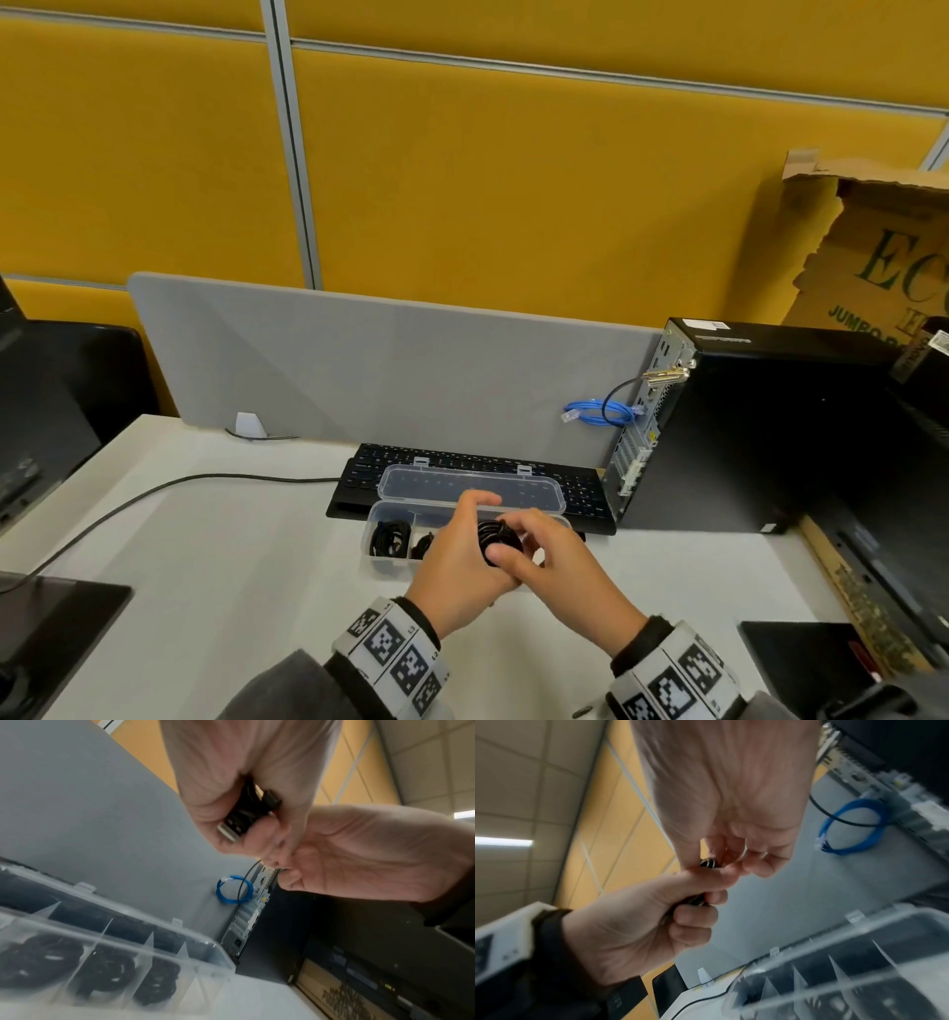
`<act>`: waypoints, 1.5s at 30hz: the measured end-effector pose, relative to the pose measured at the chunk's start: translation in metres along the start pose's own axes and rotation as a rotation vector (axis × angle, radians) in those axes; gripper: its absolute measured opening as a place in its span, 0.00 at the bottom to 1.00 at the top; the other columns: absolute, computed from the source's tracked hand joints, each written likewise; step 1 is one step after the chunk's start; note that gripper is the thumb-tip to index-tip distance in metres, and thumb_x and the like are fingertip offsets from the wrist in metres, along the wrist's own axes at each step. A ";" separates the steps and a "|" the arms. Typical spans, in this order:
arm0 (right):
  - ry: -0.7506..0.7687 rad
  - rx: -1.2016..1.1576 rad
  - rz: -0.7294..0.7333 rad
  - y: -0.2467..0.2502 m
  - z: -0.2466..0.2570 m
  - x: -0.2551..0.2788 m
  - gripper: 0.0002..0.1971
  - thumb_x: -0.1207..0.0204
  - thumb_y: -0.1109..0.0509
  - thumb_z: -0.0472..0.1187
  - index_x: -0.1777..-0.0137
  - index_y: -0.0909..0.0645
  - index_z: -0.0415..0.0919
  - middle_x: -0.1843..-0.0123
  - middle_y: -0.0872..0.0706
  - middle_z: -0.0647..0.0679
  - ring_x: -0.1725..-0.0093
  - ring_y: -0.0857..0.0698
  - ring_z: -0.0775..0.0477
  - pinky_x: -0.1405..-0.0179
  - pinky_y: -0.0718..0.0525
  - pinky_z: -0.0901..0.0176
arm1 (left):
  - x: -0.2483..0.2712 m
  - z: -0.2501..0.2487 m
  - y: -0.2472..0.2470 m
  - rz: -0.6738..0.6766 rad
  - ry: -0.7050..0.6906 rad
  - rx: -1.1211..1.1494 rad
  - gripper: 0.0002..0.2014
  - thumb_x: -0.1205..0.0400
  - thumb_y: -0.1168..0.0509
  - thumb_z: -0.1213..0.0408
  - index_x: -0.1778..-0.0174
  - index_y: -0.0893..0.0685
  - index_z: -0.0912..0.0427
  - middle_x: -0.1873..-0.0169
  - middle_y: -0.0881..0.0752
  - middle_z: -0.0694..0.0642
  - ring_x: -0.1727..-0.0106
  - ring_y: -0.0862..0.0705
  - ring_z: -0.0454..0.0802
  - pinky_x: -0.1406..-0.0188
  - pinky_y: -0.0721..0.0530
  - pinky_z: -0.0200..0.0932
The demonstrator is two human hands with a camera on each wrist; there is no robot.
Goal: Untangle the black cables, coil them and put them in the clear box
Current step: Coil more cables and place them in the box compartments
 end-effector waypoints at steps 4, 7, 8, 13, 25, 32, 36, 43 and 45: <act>-0.082 -0.065 -0.042 -0.004 -0.028 0.004 0.10 0.21 0.33 0.41 0.42 0.19 0.50 0.48 0.15 0.52 0.52 0.20 0.61 0.53 0.25 0.75 | -0.006 0.016 -0.022 -0.020 0.014 -0.023 0.26 0.27 0.29 0.69 0.39 0.34 0.51 0.56 0.18 0.46 0.59 0.17 0.38 0.66 0.21 0.27; -0.106 -0.010 -0.008 0.000 -0.053 -0.003 0.08 0.20 0.34 0.41 0.43 0.17 0.48 0.54 0.15 0.57 0.55 0.19 0.62 0.55 0.25 0.75 | -0.012 0.033 -0.041 0.049 0.061 0.017 0.23 0.25 0.30 0.66 0.39 0.32 0.52 0.53 0.17 0.49 0.59 0.16 0.41 0.62 0.17 0.33; -0.107 0.018 -0.036 0.008 -0.062 -0.009 0.08 0.20 0.34 0.40 0.45 0.16 0.45 0.56 0.16 0.58 0.58 0.20 0.62 0.57 0.26 0.74 | -0.015 0.038 -0.044 0.075 0.072 0.021 0.22 0.24 0.30 0.64 0.37 0.31 0.52 0.51 0.17 0.50 0.56 0.15 0.42 0.55 0.15 0.38; -0.213 0.345 -0.218 0.048 -0.115 -0.055 0.12 0.18 0.38 0.42 0.42 0.17 0.38 0.48 0.15 0.43 0.47 0.19 0.45 0.51 0.25 0.62 | -0.037 0.066 -0.025 0.009 0.084 -0.300 0.17 0.16 0.40 0.58 0.31 0.27 0.52 0.38 0.22 0.45 0.34 0.25 0.41 0.30 0.30 0.37; -0.143 1.121 0.236 -0.013 -0.155 -0.078 0.14 0.17 0.41 0.49 0.39 0.19 0.47 0.37 0.17 0.48 0.31 0.32 0.42 0.33 0.38 0.42 | -0.058 0.116 -0.008 0.053 0.241 -0.353 0.08 0.20 0.34 0.62 0.59 0.18 0.41 0.58 0.17 0.37 0.48 0.18 0.38 0.46 0.27 0.29; -0.218 1.044 0.292 -0.002 -0.145 -0.073 0.21 0.23 0.37 0.57 0.35 0.24 0.48 0.38 0.17 0.48 0.32 0.29 0.43 0.33 0.39 0.43 | -0.058 0.122 -0.006 0.004 0.200 -0.307 0.10 0.23 0.30 0.63 0.66 0.19 0.42 0.60 0.14 0.41 0.51 0.17 0.38 0.53 0.29 0.22; -0.213 1.147 0.377 -0.006 -0.139 -0.079 0.11 0.20 0.39 0.41 0.40 0.20 0.45 0.41 0.15 0.47 0.32 0.30 0.43 0.29 0.42 0.40 | -0.057 0.121 -0.006 -0.004 0.187 -0.300 0.10 0.22 0.31 0.63 0.65 0.20 0.44 0.61 0.15 0.40 0.53 0.19 0.34 0.56 0.30 0.21; -0.268 1.117 0.329 -0.015 -0.136 -0.080 0.11 0.19 0.40 0.40 0.41 0.20 0.45 0.40 0.16 0.48 0.28 0.34 0.42 0.29 0.42 0.40 | -0.055 0.123 -0.006 -0.037 0.190 -0.256 0.09 0.23 0.30 0.64 0.66 0.21 0.48 0.55 0.12 0.47 0.50 0.18 0.35 0.55 0.28 0.22; -0.290 1.079 0.320 -0.014 -0.136 -0.077 0.12 0.20 0.37 0.43 0.38 0.21 0.46 0.37 0.18 0.48 0.27 0.34 0.43 0.28 0.41 0.39 | -0.052 0.121 -0.004 -0.024 0.179 -0.243 0.10 0.23 0.31 0.66 0.65 0.22 0.47 0.54 0.12 0.46 0.48 0.18 0.36 0.50 0.26 0.24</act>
Point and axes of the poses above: each hand's wrist, its own x-axis away from the middle knuckle, its own y-axis out of the back of the hand, z = x × y, the point moved 2 cm from there along -x, towards the middle knuckle
